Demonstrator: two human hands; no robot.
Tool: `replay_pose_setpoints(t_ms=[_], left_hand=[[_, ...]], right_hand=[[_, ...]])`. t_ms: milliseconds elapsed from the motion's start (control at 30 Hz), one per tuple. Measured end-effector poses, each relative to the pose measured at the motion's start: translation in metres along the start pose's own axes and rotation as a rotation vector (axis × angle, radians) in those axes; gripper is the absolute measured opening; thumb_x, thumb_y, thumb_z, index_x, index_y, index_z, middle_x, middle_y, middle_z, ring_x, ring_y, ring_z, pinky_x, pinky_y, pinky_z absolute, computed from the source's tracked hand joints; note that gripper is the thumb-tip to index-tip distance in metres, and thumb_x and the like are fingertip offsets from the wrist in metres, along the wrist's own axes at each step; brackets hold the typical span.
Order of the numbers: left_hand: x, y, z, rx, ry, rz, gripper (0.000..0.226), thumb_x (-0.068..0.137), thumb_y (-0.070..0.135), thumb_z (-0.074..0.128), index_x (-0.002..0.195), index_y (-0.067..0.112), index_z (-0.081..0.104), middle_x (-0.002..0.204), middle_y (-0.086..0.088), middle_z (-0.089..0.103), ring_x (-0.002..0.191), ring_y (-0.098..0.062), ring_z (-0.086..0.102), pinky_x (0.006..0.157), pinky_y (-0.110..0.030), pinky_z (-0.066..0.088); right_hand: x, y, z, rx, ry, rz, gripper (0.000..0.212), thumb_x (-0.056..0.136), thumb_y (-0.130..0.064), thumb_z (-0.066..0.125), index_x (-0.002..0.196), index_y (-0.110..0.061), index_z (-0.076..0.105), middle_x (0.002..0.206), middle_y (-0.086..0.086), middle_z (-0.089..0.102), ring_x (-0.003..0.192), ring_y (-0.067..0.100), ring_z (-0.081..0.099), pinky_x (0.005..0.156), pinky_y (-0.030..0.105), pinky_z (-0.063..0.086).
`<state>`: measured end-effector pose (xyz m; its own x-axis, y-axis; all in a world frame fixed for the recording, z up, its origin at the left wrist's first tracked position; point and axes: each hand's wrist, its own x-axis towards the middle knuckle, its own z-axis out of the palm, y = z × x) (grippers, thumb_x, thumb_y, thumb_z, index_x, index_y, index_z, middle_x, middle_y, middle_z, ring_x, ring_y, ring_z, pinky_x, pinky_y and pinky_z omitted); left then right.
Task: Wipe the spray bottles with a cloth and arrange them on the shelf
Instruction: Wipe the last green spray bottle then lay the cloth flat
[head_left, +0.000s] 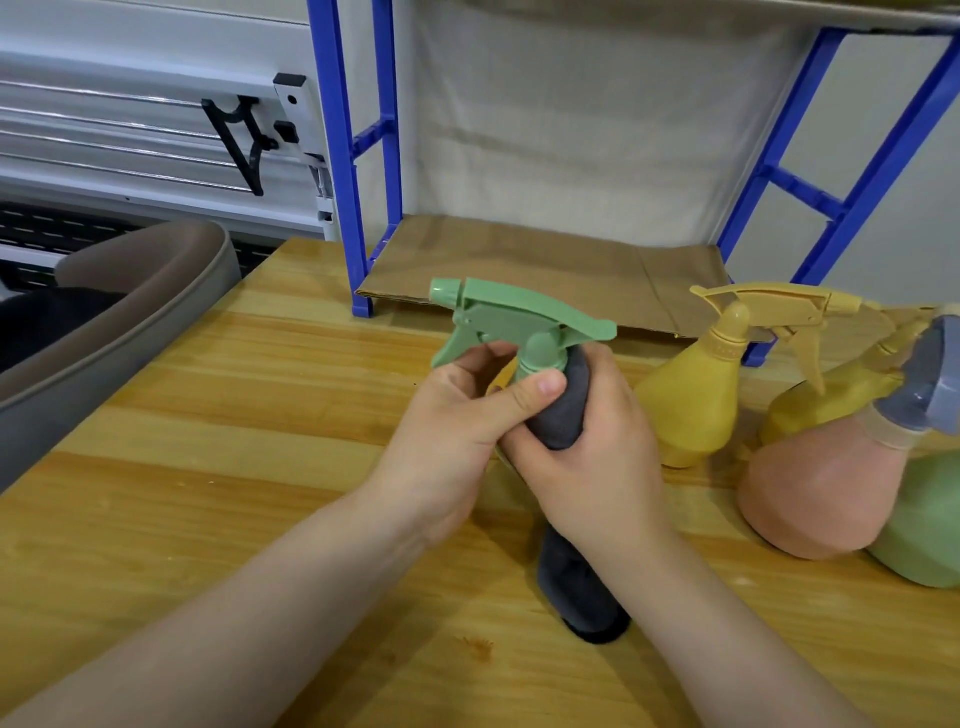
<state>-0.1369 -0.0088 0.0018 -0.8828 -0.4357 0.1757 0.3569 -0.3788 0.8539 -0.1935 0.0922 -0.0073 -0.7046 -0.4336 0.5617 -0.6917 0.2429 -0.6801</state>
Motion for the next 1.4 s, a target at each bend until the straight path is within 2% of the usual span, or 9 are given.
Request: replay_pose_setpoints(t_ms=[100, 233, 333, 500, 733, 933, 1100, 1233, 1400], left_hand=[[-0.003, 0.0, 0.004, -0.017, 0.003, 0.022, 0.036, 0.071, 0.006, 0.068, 0.106, 0.007, 0.062, 0.094, 0.003, 0.075, 0.091, -0.009, 0.07, 0.078, -0.02, 0.053], [-0.001, 0.005, -0.001, -0.03, 0.053, 0.029, 0.023, 0.073, 0.006, 0.075, 0.092, 0.019, 0.07, 0.096, 0.002, 0.074, 0.097, -0.012, 0.069, 0.084, -0.022, 0.053], [0.004, 0.012, -0.007, -0.122, 0.119, -0.006, 0.024, 0.073, 0.013, 0.068, 0.096, 0.016, 0.062, 0.09, 0.003, 0.073, 0.087, -0.01, 0.07, 0.079, -0.023, 0.056], [0.012, 0.026, -0.016, -0.135, 0.157, -0.014, 0.025, 0.075, 0.02, 0.066, 0.1, 0.021, 0.064, 0.106, 0.004, 0.067, 0.102, -0.01, 0.062, 0.099, -0.038, 0.048], [0.019, 0.037, -0.029, -0.197, 0.128, -0.032, 0.048, 0.083, 0.028, 0.064, 0.129, 0.016, 0.055, 0.121, -0.002, 0.061, 0.118, -0.02, 0.055, 0.104, -0.05, 0.044], [0.022, 0.04, -0.033, -0.201, 0.04, -0.038, 0.02, 0.084, 0.032, 0.059, 0.099, 0.024, 0.07, 0.118, 0.002, 0.069, 0.113, -0.017, 0.061, 0.089, -0.043, 0.056], [0.023, 0.047, -0.047, -0.154, -0.216, -0.046, 0.034, 0.074, 0.041, 0.076, 0.105, 0.027, 0.071, 0.132, 0.002, 0.062, 0.122, -0.019, 0.056, 0.099, -0.044, 0.05], [0.022, 0.051, -0.053, -0.126, -0.368, -0.091, 0.042, 0.072, 0.039, 0.08, 0.11, 0.025, 0.071, 0.145, -0.004, 0.051, 0.137, -0.024, 0.044, 0.109, -0.043, 0.04], [0.017, 0.033, -0.04, 0.048, -0.352, -0.243, 0.079, 0.071, 0.044, 0.08, 0.134, 0.004, 0.055, 0.135, -0.017, 0.057, 0.123, -0.026, 0.054, 0.106, -0.038, 0.044]], right_hand=[[-0.001, -0.002, 0.001, 0.03, 0.044, 0.009, 0.039, 0.074, -0.04, 0.076, 0.1, -0.029, 0.05, 0.092, -0.011, 0.063, 0.087, 0.014, 0.063, 0.068, 0.041, 0.052], [-0.004, 0.0, 0.008, 0.032, -0.079, 0.072, 0.066, 0.071, -0.047, 0.076, 0.127, -0.031, 0.047, 0.116, -0.015, 0.061, 0.108, 0.007, 0.06, 0.083, 0.036, 0.054], [-0.005, 0.003, 0.01, -0.007, -0.136, 0.071, 0.085, 0.067, -0.053, 0.08, 0.138, -0.029, 0.04, 0.126, -0.016, 0.053, 0.116, 0.002, 0.052, 0.092, 0.024, 0.049], [-0.005, 0.005, 0.009, -0.037, -0.182, 0.06, 0.098, 0.066, -0.055, 0.081, 0.145, -0.028, 0.029, 0.126, -0.023, 0.037, 0.113, -0.012, 0.035, 0.087, -0.004, 0.028], [0.0, 0.005, 0.002, -0.008, -0.198, 0.049, 0.103, 0.066, -0.051, 0.084, 0.148, -0.033, 0.023, 0.139, -0.023, 0.036, 0.131, -0.002, 0.038, 0.107, 0.024, 0.04], [0.003, 0.008, -0.002, 0.292, -0.227, 0.152, 0.087, 0.058, -0.055, 0.083, 0.126, -0.058, 0.03, 0.128, -0.033, 0.049, 0.119, -0.007, 0.051, 0.092, 0.025, 0.052], [0.003, 0.01, -0.005, 0.466, -0.315, 0.197, 0.088, 0.052, -0.059, 0.084, 0.129, -0.047, 0.043, 0.119, -0.025, 0.06, 0.107, 0.011, 0.065, 0.081, 0.041, 0.058], [0.007, 0.004, -0.011, 0.522, -0.37, 0.193, 0.072, 0.054, -0.051, 0.079, 0.119, -0.039, 0.049, 0.107, -0.024, 0.065, 0.099, 0.0, 0.064, 0.076, 0.021, 0.052], [0.006, -0.001, -0.013, 0.516, -0.479, 0.174, 0.061, 0.063, -0.042, 0.081, 0.118, -0.026, 0.058, 0.106, -0.007, 0.07, 0.1, 0.013, 0.068, 0.082, 0.032, 0.055]])
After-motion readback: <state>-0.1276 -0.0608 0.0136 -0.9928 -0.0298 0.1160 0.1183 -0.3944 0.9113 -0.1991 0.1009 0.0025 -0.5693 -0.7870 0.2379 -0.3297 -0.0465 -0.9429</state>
